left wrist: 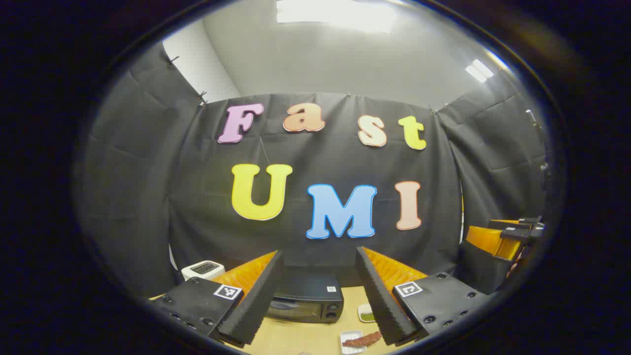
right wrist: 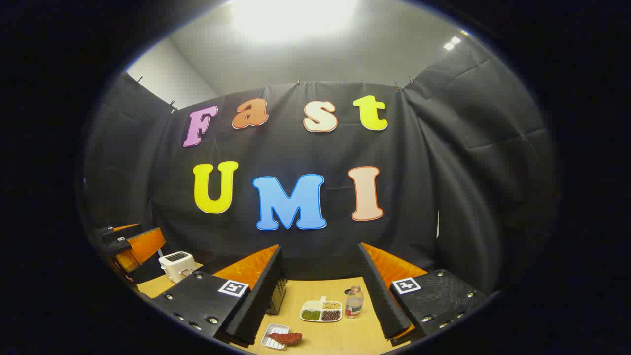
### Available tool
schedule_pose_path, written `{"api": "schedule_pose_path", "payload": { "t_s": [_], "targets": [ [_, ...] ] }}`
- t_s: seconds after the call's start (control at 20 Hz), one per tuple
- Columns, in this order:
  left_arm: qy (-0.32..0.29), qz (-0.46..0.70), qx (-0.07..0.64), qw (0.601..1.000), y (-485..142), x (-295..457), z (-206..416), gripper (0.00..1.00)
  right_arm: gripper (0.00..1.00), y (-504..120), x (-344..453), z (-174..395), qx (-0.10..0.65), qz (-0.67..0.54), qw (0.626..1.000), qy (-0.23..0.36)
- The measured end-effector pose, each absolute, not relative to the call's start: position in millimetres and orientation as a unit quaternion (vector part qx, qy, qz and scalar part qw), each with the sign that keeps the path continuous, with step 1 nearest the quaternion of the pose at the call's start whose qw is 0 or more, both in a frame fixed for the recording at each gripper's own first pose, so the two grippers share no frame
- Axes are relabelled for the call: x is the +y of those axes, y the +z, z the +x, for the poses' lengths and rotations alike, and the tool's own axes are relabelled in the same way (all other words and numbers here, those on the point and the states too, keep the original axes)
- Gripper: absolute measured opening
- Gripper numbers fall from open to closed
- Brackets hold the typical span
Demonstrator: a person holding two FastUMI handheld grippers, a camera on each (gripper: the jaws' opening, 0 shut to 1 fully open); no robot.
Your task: Open the electric oven with the left hand, put the food in, and close the electric oven.
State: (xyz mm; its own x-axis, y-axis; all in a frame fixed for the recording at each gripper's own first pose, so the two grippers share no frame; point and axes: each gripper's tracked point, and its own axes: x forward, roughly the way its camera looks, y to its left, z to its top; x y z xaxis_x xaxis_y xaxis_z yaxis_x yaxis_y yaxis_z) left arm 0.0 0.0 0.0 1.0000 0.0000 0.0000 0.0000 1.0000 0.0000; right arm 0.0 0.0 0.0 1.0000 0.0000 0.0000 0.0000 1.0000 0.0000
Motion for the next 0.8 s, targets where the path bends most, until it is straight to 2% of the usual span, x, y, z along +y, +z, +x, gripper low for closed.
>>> {"api": "schedule_pose_path", "payload": {
  "t_s": [0.15, 0.2, 0.6, 0.8],
  "targets": [
    [-0.003, 0.007, -0.003, 1.000, 0.2, -2.5, 1.7, 1.00, 0.90, 0.1, -8.1, 2.2, -0.004, -0.001, 1.000, -0.007],
    [-0.010, 0.005, -0.005, 1.000, 2.1, -5.9, 3.5, 0.93, 0.90, -0.4, -9.9, 2.3, -0.005, 0.000, 1.000, -0.009],
    [-0.011, 0.001, -0.013, 1.000, 2.6, -4.7, 8.5, 1.00, 0.90, -7.7, -9.0, 12.6, 0.004, 0.005, 1.000, -0.007],
    [-0.010, 0.012, -0.011, 1.000, 0.5, -4.5, 11.1, 1.00, 0.91, -8.2, -9.2, 14.1, 0.005, 0.004, 1.000, -0.006]
  ]
}}
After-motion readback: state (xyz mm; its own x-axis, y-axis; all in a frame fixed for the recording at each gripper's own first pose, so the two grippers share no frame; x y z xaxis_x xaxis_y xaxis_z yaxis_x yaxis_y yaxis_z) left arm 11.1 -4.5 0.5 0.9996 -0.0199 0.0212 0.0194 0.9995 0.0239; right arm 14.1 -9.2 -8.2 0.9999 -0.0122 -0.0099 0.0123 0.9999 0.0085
